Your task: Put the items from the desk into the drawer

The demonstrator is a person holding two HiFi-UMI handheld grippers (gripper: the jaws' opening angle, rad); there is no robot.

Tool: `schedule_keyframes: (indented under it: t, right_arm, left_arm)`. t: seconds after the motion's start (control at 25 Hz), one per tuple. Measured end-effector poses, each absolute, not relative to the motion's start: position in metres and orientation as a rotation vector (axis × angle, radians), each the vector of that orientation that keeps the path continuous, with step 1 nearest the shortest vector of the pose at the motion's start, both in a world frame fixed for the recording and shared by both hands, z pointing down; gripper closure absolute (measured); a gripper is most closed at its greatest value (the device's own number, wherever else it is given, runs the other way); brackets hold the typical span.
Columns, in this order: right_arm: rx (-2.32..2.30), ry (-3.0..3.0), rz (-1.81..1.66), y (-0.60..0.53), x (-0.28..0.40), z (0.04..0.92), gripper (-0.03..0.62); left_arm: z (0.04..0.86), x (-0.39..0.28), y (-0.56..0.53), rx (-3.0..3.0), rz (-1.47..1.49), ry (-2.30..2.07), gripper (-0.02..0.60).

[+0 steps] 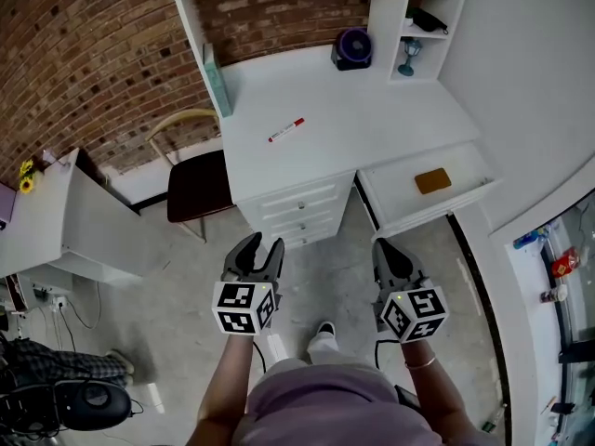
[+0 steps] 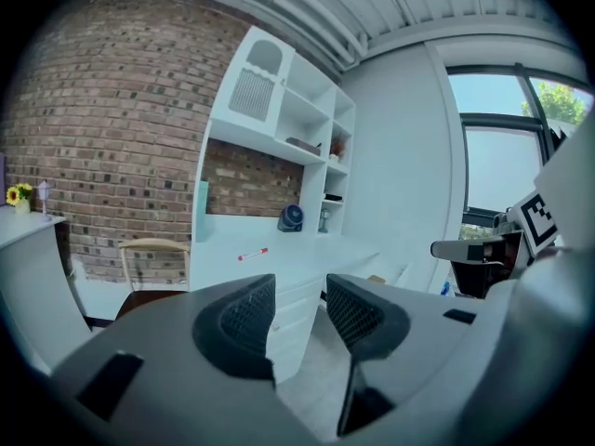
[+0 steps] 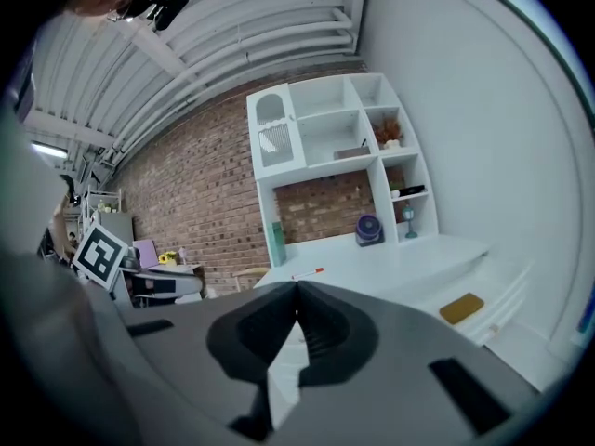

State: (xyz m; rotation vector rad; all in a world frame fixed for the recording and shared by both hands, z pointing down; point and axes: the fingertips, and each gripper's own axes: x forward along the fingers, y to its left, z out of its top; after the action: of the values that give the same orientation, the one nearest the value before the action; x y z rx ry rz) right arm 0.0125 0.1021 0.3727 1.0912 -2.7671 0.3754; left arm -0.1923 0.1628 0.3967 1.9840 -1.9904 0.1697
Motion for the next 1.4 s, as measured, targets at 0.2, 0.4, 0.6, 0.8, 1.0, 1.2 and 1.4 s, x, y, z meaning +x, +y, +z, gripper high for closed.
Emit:
schedule_keyframes:
  t: [0.2, 0.4, 0.6, 0.8, 1.0, 1.2, 1.4]
  right_arm:
    - [1.09, -2.766, 0.385, 0.072, 0.016, 0.379, 0.591]
    - [1.077, -2.754, 0.379, 0.053, 0.018, 0.385, 0.591]
    - [1.092, -2.759, 0.379, 0.039, 0.011, 0.383, 0.591]
    - [1.108, -2.766, 0.401, 0.019, -0.011, 0.388, 0.591]
    - [1.138, -2.745, 0.418, -0.013, -0.039, 0.389, 0.591]
    - [1.177, -2.717, 0.428, -0.045, -0.072, 0.392, 0.591]
    - [1.234, -2.676, 0.436, -0.071, -0.092, 0.393, 0.591]
  left_arm:
    - [0.399, -0.187, 0.13, 1.987, 0.205, -2.002, 0.396]
    - [0.397, -0.183, 0.105, 1.988, 0.222, -2.006, 0.396]
    - [0.394, -0.194, 0.085, 1.998, 0.24, -2.006, 0.396]
    - [0.402, -0.22, 0.059, 2.001, 0.256, -2.001, 0.388]
    - [0.409, -0.253, 0.024, 2.005, 0.268, -1.981, 0.382]
    - [0.417, -0.29, -0.011, 2.007, 0.276, -1.955, 0.382]
    - [0.421, -0.316, -0.048, 2.033, 0.282, -1.913, 0.383]
